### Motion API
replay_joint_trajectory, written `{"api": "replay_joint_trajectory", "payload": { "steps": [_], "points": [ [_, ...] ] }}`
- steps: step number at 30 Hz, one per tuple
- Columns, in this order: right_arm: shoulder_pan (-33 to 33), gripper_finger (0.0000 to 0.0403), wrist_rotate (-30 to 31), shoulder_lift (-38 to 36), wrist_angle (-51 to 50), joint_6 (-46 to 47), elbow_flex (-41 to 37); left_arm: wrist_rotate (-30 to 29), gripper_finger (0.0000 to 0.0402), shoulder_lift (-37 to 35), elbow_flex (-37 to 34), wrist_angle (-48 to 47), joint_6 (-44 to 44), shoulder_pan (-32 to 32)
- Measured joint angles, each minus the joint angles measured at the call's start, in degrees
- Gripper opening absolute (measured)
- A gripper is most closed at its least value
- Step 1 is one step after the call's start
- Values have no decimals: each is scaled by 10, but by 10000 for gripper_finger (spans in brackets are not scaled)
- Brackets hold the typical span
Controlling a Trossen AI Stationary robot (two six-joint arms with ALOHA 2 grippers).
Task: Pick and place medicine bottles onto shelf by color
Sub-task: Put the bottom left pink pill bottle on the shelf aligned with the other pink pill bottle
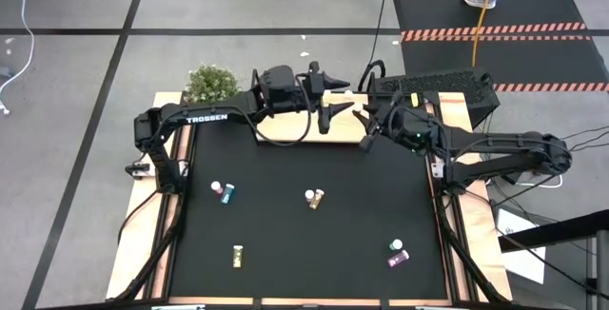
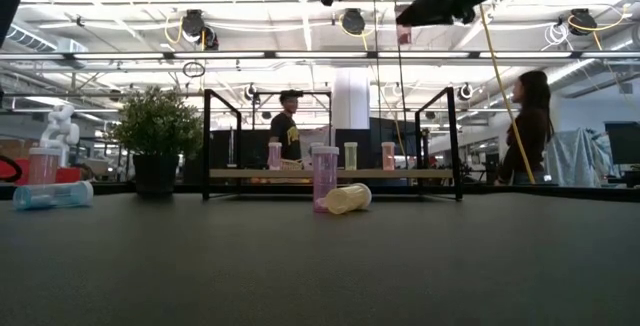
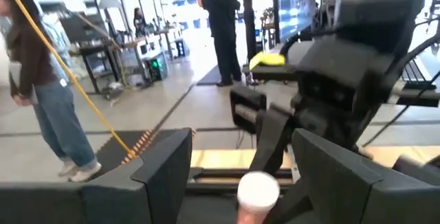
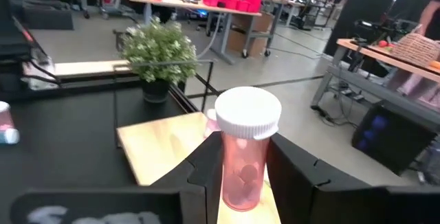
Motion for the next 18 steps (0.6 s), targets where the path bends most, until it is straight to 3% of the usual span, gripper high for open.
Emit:
{"api": "replay_joint_trajectory", "payload": {
  "steps": [8, 18],
  "points": [
    [-41, 92, -58, 23, 43, -7, 0, -2, 255, 32, -1, -12, 18, 9],
    [-60, 108, -59, 25, 54, -36, 0, -7, 255, 70, 0, 29, -29, 13]
  ]
}}
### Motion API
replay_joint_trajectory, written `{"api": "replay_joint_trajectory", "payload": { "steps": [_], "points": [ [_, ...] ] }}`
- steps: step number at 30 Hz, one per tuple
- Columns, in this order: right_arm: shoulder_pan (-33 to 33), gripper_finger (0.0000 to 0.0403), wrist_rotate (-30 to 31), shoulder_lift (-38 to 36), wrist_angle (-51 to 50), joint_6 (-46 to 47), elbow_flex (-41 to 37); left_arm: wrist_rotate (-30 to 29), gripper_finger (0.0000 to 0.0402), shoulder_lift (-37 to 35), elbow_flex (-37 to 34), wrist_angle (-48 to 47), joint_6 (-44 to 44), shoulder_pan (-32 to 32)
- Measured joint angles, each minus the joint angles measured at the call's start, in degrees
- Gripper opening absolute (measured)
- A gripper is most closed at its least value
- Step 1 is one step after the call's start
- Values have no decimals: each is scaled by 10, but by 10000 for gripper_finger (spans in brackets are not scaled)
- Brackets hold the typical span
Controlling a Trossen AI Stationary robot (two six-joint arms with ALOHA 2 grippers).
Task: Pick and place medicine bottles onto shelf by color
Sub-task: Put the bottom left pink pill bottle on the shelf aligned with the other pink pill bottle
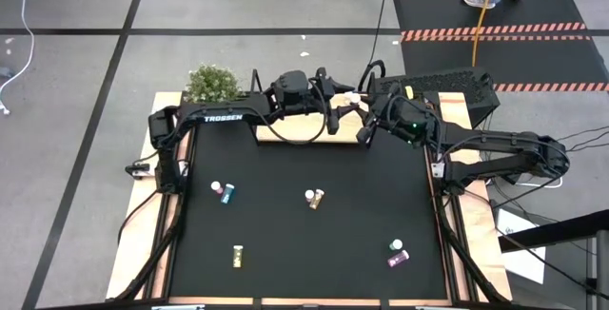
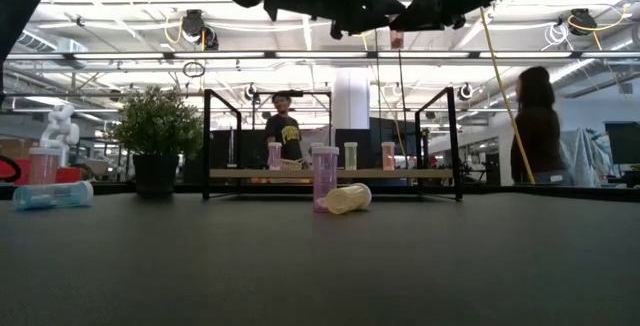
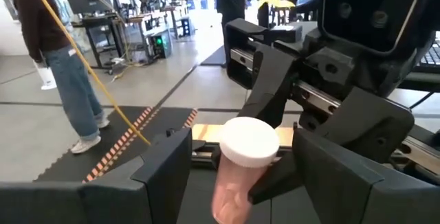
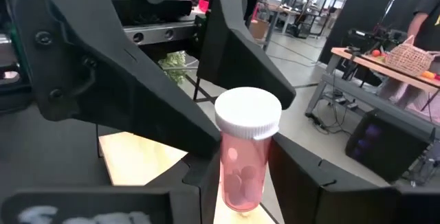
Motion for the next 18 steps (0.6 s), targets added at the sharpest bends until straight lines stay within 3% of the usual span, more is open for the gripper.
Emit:
{"api": "replay_joint_trajectory", "payload": {
  "steps": [10, 18],
  "points": [
    [0, 109, 0, 0, 2, -7, 0, -6, 247, 0, 0, -3, -4, 0],
    [0, 109, -1, 0, 3, -19, 0, -10, 167, 1, 0, -3, -6, 0]
  ]
}}
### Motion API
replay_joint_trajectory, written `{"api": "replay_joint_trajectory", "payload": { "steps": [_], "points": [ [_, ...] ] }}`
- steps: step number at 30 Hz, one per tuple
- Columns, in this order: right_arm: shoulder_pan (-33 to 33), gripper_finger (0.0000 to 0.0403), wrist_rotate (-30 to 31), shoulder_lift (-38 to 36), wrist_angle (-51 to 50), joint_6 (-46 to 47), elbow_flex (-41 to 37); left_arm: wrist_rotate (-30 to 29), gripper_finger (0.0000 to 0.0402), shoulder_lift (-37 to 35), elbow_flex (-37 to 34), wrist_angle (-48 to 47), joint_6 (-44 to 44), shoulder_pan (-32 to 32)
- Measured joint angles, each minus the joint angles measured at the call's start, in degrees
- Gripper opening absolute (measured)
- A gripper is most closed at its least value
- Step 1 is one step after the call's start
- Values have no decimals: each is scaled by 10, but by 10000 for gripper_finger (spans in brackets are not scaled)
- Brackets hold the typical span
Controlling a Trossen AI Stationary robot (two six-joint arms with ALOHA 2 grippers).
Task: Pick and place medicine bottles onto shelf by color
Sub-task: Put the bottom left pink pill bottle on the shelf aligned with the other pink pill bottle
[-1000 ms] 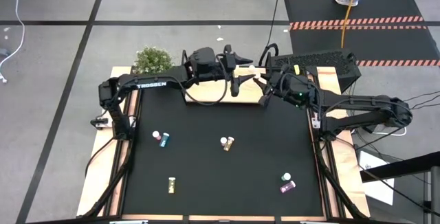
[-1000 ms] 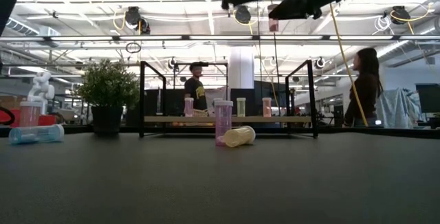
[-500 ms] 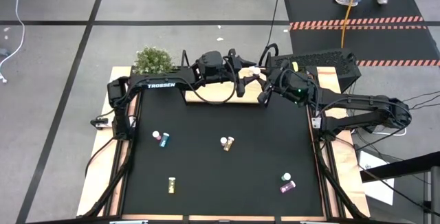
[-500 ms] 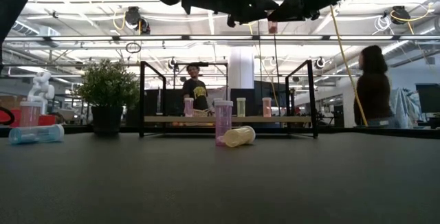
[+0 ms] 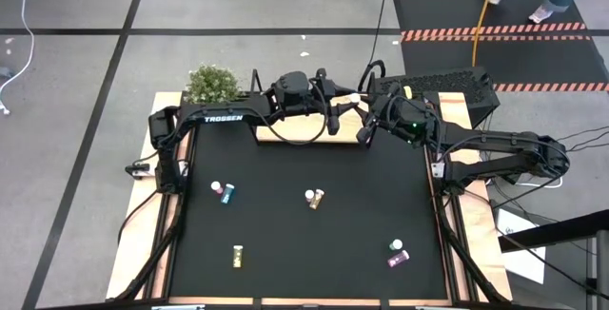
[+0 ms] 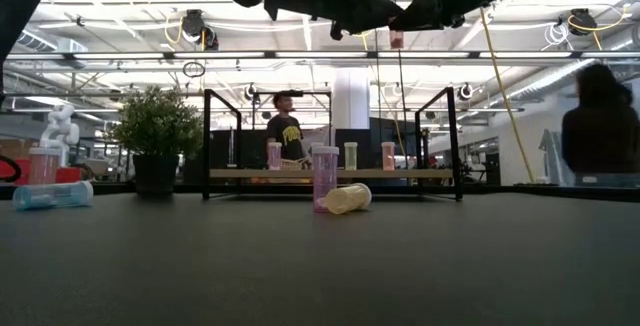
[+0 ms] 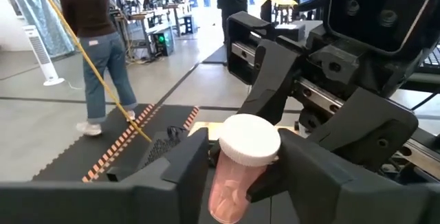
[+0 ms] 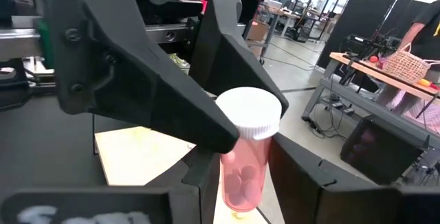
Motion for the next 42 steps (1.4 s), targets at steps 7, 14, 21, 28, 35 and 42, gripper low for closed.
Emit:
{"api": "replay_joint_trajectory", "payload": {
  "steps": [7, 14, 21, 28, 35, 42],
  "points": [
    [0, 109, -20, 0, 0, 6, 0, 0, 124, 0, 0, -1, 1, 0],
    [0, 118, -14, 0, -8, 17, 0, 0, 120, 0, 0, -1, 0, 0],
    [1, 159, -4, -20, -77, 2, 0, -10, 119, 2, 0, 5, -9, 13],
    [2, 216, 12, -57, -86, -4, 0, -8, 126, 1, 0, 26, -24, 28],
    [1, 237, 71, -144, -104, -19, 0, -2, 126, 31, 0, 24, -48, 47],
    [0, 234, 94, -196, -121, -28, 0, 0, 126, 129, 0, 97, -47, 47]
  ]
}}
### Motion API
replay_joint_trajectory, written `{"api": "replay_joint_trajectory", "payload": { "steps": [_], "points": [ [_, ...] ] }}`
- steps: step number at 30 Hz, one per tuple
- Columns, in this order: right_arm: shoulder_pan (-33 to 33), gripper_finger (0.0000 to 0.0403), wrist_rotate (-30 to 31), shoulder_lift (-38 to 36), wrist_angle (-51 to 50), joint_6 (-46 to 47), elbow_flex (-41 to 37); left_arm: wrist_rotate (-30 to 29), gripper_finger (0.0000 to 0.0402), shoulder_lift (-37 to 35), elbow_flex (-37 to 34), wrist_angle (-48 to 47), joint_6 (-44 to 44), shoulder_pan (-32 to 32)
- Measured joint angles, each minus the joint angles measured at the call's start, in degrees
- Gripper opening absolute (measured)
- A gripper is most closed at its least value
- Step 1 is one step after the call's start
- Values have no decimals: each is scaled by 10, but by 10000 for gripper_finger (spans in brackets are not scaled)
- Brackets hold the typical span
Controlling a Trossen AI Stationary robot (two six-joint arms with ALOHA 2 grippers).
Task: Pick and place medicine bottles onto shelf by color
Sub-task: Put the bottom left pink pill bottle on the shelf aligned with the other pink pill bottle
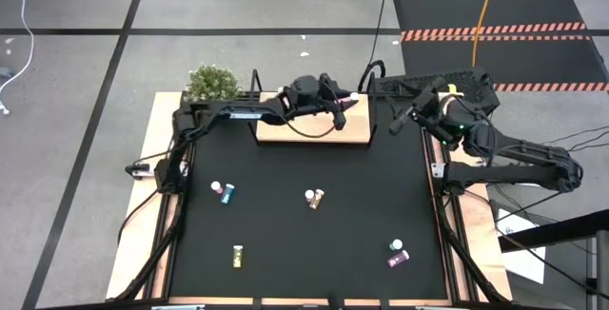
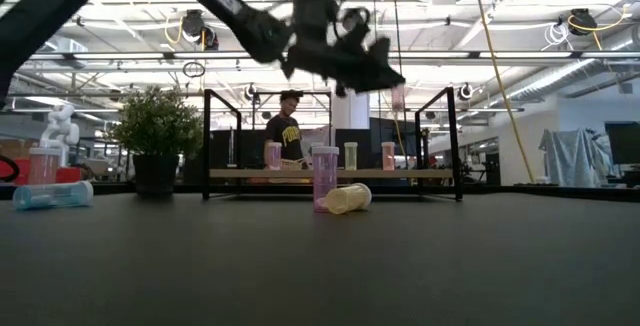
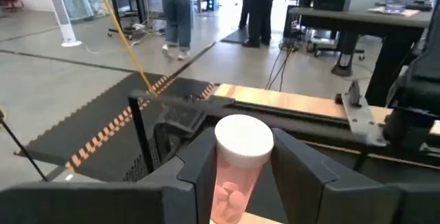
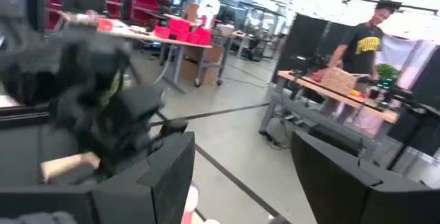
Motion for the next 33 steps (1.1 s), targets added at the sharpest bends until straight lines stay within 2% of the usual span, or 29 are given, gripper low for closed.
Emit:
{"api": "replay_joint_trajectory", "payload": {
  "steps": [9, 17, 24, 33],
  "points": [
    [0, 233, 2, -1, -49, 32, 0, 1, 127, 65, 0, 9, 0, 13],
    [0, 233, 2, -1, -52, 34, 0, 1, 127, 82, 0, 23, -13, 17],
    [0, 233, 2, -1, -51, 32, 0, -41, 127, 85, 0, 34, -62, 16],
    [0, 233, 2, -1, -51, 32, 0, -63, 127, 109, 0, 52, -100, 13]
  ]
}}
